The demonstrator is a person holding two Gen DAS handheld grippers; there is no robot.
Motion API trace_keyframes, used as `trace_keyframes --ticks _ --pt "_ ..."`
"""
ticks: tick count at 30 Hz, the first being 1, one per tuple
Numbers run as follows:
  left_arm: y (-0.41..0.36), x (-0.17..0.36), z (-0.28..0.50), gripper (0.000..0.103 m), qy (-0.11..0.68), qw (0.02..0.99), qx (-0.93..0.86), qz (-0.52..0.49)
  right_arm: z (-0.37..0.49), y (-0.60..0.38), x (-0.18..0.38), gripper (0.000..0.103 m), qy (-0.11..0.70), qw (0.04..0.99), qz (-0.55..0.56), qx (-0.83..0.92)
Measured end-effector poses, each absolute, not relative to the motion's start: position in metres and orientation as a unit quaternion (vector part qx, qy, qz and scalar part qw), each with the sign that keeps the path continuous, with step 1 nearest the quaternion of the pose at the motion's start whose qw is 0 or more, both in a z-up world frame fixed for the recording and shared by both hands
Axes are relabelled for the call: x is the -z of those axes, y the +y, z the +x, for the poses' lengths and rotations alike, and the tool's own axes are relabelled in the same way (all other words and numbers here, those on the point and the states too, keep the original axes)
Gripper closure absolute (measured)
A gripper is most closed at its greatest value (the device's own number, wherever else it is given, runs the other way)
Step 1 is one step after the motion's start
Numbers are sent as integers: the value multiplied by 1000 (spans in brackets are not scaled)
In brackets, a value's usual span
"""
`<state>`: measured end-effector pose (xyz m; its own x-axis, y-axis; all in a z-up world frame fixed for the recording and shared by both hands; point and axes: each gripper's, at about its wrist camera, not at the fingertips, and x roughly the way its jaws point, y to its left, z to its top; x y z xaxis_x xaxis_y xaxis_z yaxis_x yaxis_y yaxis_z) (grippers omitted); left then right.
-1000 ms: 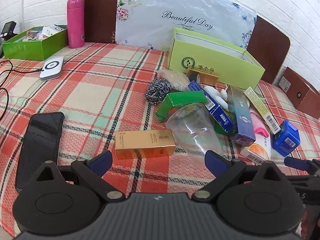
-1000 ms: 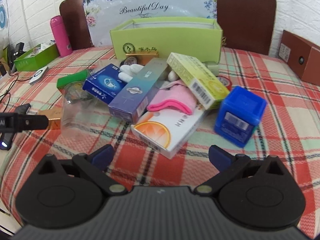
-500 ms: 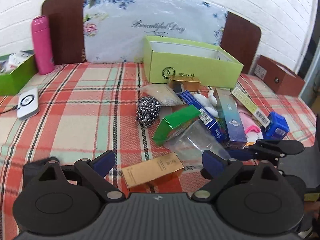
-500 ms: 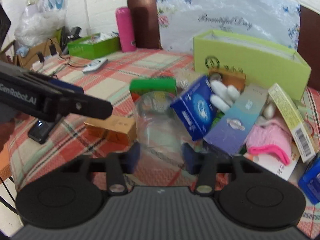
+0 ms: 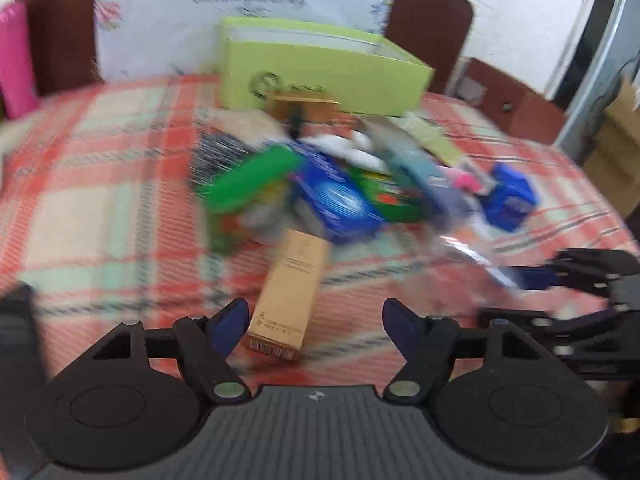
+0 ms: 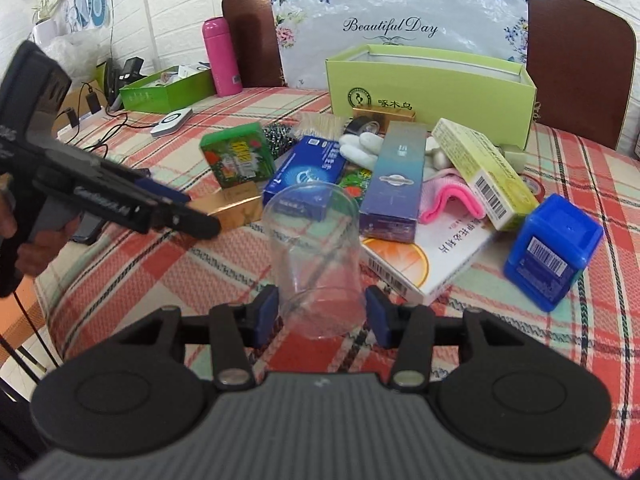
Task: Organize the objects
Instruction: 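Reach the left tool to the gold box while the right tool reaches the clear cup, then grasp the gold box with the left tool while the right tool grasps the clear cup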
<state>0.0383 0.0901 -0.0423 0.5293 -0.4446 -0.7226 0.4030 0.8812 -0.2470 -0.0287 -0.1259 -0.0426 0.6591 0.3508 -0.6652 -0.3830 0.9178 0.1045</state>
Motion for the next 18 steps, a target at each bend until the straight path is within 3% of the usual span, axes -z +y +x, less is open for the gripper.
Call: trace_keyframes --ticks 4,9,16,18 --pt "70 50 32 28 429 874 227 -13 -33 -130 42 53 358 912 -25 -198" --pt "75 46 45 47 443 877 176 -49 -34 -131 41 48 341 918 -25 -199" --pt "68 47 49 48 441 885 142 -44 -23 -119 49 45 331 917 -41 -221" --pt "64 47 50 64 440 886 141 -39 -22 -116 50 48 331 916 -41 -225"
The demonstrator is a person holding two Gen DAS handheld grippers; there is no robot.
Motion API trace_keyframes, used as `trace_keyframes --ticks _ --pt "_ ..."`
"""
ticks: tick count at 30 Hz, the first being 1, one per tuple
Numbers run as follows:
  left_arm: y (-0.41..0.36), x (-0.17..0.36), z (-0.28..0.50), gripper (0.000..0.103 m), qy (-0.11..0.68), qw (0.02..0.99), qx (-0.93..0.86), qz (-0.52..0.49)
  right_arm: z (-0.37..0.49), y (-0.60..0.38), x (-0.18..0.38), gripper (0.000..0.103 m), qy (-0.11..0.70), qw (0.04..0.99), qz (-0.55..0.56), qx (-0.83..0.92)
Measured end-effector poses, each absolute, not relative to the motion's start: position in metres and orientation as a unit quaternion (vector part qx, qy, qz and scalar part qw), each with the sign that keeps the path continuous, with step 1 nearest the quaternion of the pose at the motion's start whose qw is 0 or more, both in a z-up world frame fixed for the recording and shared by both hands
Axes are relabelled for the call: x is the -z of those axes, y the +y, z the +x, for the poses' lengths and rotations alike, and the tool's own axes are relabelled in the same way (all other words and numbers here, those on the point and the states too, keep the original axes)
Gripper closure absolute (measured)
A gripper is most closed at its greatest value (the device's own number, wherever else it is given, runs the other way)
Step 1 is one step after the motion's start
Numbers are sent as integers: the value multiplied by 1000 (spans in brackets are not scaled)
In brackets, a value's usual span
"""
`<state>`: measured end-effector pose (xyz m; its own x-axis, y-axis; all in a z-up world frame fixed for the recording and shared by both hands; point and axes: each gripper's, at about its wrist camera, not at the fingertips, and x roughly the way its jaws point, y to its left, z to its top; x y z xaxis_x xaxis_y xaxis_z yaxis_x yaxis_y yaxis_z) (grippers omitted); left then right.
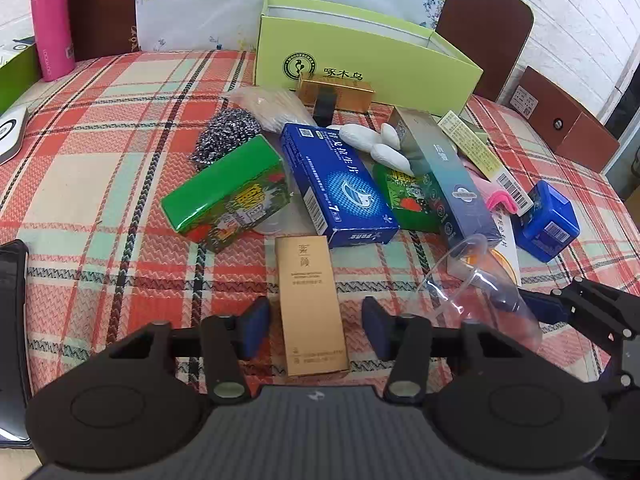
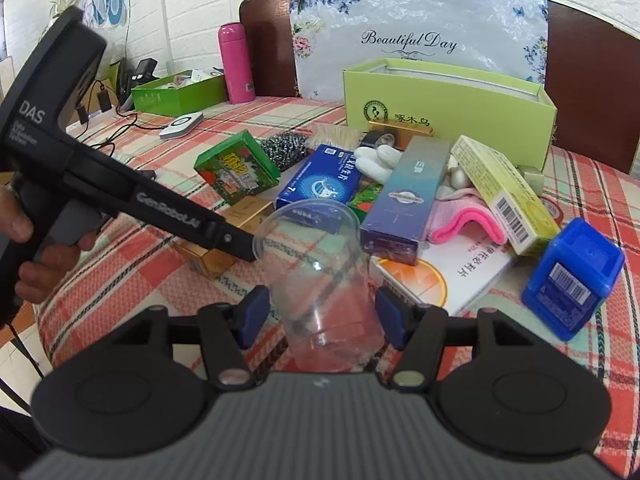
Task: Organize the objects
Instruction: 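Grasp the gold box with the left tool while the right tool grasps the clear cup, then carry both into the lime-green box and open both tools to release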
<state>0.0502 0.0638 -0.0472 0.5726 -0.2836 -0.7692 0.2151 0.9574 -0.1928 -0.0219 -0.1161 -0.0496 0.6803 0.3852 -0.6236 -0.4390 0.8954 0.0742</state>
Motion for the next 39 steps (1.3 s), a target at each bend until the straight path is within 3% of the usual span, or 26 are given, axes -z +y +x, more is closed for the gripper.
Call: trace_keyframes --ticks 2,7,14,25,31,39 --pt "64 46 50 69 441 886 136 -37 -23 -116 49 52 331 912 -38 -237" --pt "72 32 40 71 442 880 163 -63 -34 -124 33 53 326 906 -21 -269" --pt "71 -28 36 71 366 902 220 -69 -17 -153 -16 57 273 923 21 -269" --pt "41 -87 133 71 286 939 187 -38 84 -169 -67 57 207 961 -7 -182" --pt "25 -84 220 71 291 946 138 -43 176 -164 -69 57 223 966 -2 -132" --pt "23 -46 289 71 329 936 113 -62 267 -153 -25 57 281 955 -6 -99"
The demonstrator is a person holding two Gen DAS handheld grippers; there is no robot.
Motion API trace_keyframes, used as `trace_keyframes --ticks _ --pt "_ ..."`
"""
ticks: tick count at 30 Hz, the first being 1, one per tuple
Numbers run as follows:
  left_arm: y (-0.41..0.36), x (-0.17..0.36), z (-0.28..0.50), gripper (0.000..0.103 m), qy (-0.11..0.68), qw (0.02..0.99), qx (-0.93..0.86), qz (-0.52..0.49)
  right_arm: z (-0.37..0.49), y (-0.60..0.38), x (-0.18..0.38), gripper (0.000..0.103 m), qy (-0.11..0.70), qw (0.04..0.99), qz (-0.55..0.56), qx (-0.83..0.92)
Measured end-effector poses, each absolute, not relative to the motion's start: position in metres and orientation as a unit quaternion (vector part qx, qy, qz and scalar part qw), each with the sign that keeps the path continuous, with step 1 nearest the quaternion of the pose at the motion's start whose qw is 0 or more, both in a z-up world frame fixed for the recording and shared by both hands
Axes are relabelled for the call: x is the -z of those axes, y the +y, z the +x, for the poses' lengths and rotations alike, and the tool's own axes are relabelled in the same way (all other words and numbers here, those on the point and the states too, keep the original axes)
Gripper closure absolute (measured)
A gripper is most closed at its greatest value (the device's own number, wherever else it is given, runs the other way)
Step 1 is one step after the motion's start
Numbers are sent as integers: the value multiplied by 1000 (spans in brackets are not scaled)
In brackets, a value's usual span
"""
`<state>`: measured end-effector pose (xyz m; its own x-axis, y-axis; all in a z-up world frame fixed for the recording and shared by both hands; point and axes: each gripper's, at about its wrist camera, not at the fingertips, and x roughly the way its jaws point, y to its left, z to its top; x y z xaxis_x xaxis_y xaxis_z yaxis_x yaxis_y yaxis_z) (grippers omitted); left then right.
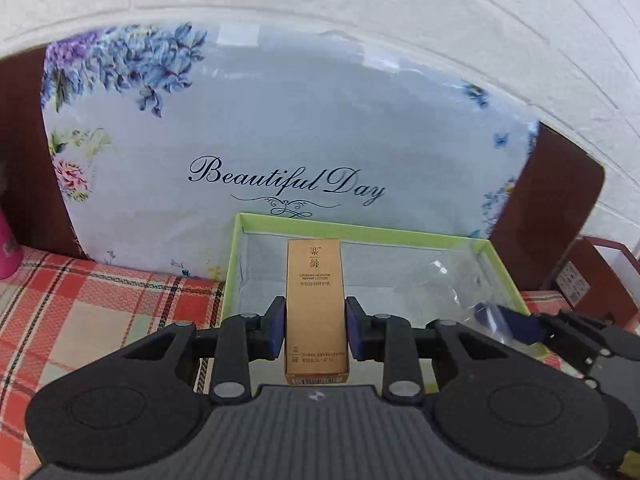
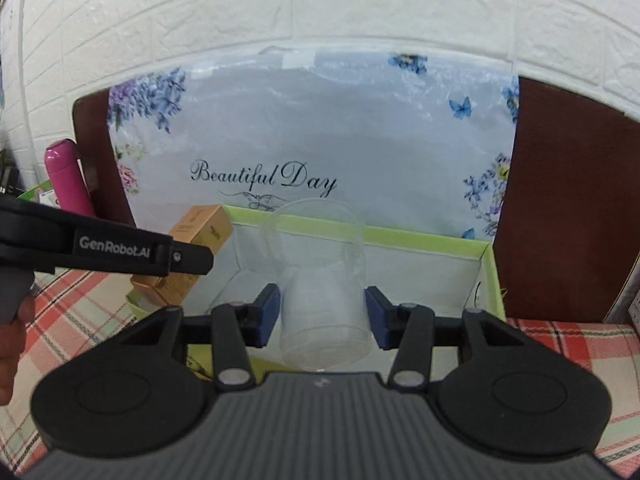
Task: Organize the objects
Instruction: 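Carry both into the lime-green box and open both tools to release, then reach the left tool to the green box while the right tool reaches the VIVX box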
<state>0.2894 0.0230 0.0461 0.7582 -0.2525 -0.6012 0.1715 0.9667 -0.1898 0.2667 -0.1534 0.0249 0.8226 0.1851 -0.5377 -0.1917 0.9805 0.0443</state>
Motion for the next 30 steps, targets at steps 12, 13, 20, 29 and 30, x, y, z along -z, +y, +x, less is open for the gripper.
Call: trace_keyframes --ticks 12,13,20,29,30 --pt "30 -53 288 10 276 956 95 -36 287 -158 -7 2 305 948 -2 -94" --pt "31 -56 284 10 277 955 97 -38 282 -161 -11 1 299 950 4 -92" --pt "32 -83 225 10 265 953 128 -66 214 -179 -52 0 236 967 29 -88" --pt "32 -81 111 10 263 955 129 -49 101 -175 -59 0 210 974 3 -85" --pt "33 -76 101 10 264 955 126 -48 87 -177 -57 0 210 974 10 -87"
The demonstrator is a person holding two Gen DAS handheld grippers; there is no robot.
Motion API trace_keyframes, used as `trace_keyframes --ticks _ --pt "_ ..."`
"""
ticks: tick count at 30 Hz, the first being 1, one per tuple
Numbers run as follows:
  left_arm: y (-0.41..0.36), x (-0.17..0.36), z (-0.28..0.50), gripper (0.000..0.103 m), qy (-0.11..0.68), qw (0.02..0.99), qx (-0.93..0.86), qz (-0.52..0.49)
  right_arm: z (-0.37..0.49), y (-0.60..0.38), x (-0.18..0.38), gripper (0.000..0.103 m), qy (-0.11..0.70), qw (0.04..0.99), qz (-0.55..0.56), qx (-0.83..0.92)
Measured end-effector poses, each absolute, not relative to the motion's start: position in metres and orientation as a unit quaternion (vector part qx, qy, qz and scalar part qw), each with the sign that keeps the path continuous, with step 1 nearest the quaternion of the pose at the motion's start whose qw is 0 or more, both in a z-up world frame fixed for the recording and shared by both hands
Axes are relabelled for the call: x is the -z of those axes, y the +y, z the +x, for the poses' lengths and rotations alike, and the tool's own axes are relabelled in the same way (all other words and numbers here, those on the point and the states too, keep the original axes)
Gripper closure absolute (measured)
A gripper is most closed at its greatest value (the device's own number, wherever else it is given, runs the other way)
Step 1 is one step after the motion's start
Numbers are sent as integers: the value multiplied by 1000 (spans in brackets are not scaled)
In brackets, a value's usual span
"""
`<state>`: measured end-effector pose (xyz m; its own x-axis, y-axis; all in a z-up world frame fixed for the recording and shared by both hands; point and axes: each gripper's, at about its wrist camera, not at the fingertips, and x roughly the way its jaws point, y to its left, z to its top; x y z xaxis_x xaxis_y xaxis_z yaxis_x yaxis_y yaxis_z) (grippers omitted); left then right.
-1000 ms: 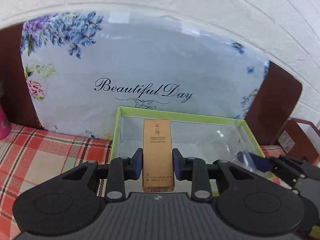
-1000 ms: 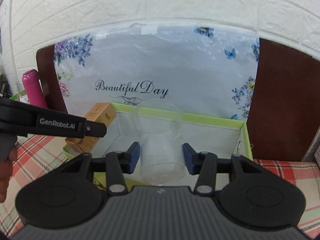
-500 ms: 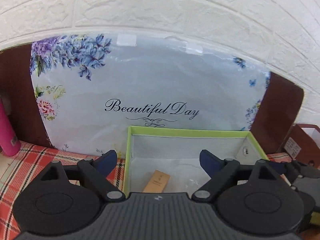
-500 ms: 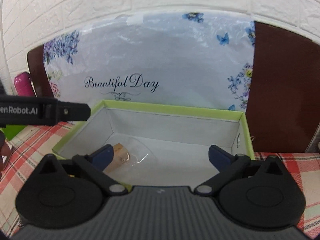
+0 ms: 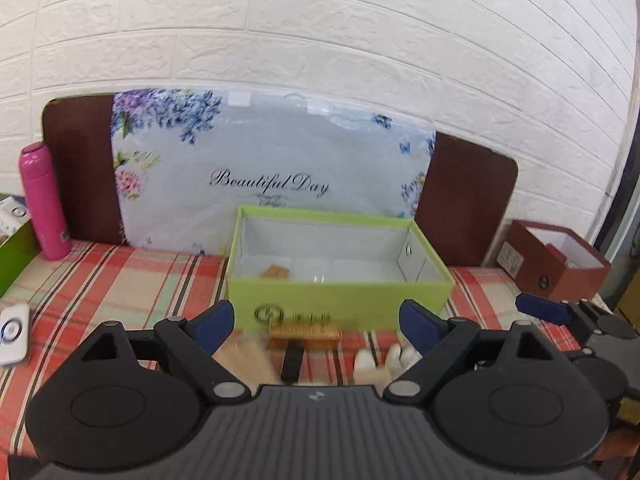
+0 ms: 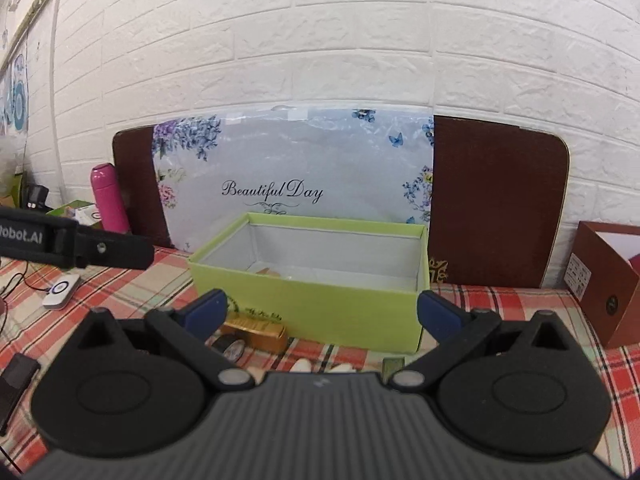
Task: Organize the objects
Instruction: 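Reach the left tool to the green box while the right tool reaches the VIVX box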
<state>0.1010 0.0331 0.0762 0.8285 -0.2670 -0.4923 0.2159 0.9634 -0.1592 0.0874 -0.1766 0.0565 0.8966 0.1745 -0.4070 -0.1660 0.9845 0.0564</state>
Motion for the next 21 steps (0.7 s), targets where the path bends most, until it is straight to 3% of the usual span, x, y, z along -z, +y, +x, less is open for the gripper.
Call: trace_keyframes --ticks 9,21 --pt "44 -14 37 10 322 939 100 -62 8 -178 -18 0 230 971 26 -66" --pt "70 33 18 10 383 919 53 -75 -22 -145 38 0 303 949 25 -89"
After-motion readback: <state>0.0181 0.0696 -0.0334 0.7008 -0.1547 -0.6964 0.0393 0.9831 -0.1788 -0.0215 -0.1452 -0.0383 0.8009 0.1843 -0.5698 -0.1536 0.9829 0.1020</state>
